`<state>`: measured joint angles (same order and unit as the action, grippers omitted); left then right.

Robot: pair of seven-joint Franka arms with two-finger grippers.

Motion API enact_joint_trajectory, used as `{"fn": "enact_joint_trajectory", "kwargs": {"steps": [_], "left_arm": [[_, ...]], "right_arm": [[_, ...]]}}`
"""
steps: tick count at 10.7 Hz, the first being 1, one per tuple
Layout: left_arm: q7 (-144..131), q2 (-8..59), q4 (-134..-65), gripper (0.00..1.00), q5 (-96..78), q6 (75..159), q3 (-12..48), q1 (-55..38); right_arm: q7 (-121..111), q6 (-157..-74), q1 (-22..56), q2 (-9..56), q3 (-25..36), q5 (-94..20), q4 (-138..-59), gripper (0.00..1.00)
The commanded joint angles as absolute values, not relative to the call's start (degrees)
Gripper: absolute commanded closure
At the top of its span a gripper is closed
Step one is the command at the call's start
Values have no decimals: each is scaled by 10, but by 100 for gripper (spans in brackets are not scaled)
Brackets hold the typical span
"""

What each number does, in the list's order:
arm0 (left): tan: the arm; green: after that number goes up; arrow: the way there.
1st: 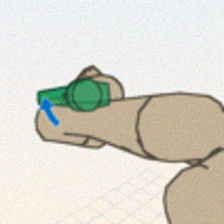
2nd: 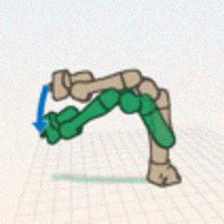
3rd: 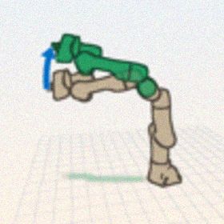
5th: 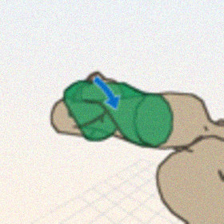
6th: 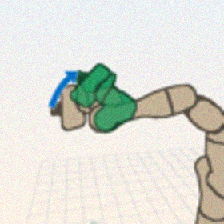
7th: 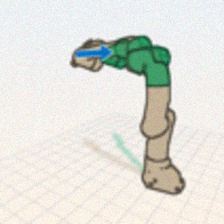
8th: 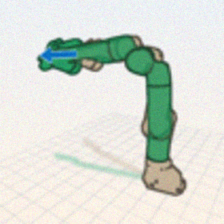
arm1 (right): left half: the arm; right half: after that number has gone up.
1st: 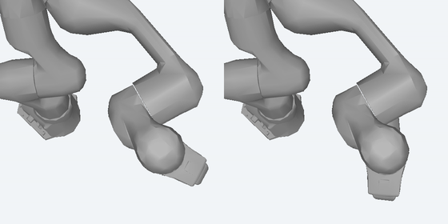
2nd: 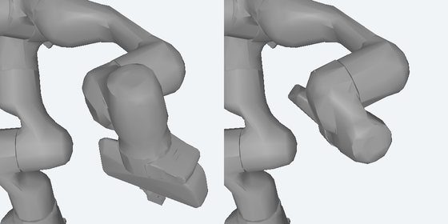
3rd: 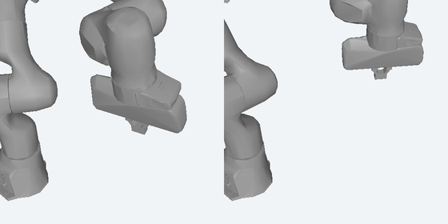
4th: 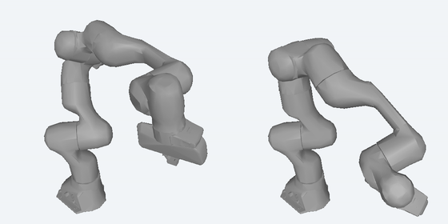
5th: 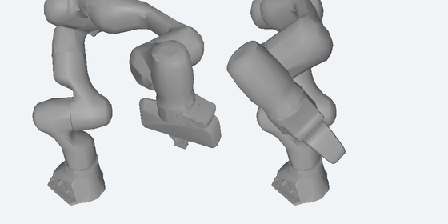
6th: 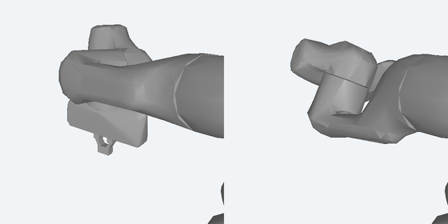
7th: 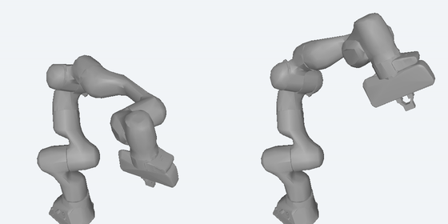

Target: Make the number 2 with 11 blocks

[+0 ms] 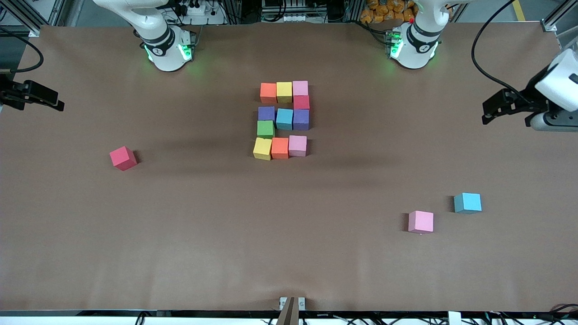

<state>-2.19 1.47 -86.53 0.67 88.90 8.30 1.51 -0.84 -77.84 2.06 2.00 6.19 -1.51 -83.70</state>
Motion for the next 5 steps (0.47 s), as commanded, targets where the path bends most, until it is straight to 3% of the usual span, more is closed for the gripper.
{"fn": "enact_joint_trajectory", "kwargs": {"steps": [1, 5], "left_arm": [[-13, 5, -866, 0, 18, 879, 84, 11], [-17, -8, -865, 0, 16, 875, 78, -3]], "right_arm": [[-9, -773, 22, 15, 62, -9, -835, 0], [-9, -773, 22, 15, 62, -9, -835, 0]]}}
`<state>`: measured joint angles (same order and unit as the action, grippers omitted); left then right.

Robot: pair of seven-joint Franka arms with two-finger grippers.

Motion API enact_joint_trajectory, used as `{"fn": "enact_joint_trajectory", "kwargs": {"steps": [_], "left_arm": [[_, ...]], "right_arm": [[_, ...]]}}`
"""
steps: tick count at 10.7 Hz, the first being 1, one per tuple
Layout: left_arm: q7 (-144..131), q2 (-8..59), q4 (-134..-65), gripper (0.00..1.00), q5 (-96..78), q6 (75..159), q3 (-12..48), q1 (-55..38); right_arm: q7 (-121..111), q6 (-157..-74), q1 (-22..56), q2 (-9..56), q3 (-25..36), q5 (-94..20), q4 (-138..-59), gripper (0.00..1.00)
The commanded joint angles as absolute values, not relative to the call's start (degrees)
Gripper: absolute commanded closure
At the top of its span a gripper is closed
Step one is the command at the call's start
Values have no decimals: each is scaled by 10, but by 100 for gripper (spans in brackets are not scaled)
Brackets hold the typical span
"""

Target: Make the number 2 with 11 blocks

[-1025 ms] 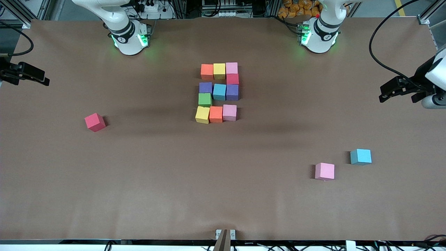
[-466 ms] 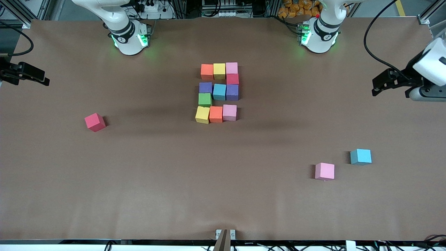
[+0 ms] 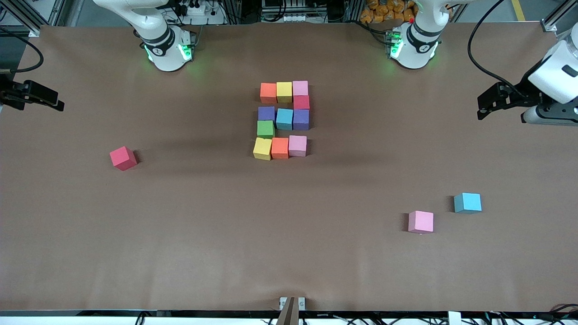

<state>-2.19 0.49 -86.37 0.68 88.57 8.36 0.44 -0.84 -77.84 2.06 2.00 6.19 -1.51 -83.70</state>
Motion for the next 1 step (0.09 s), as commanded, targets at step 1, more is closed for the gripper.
{"fn": "enact_joint_trajectory", "kwargs": {"steps": [1], "left_arm": [[-18, -10, -865, 0, 17, 875, 74, -11]], "right_arm": [[-9, -773, 22, 15, 62, -9, -835, 0]]}}
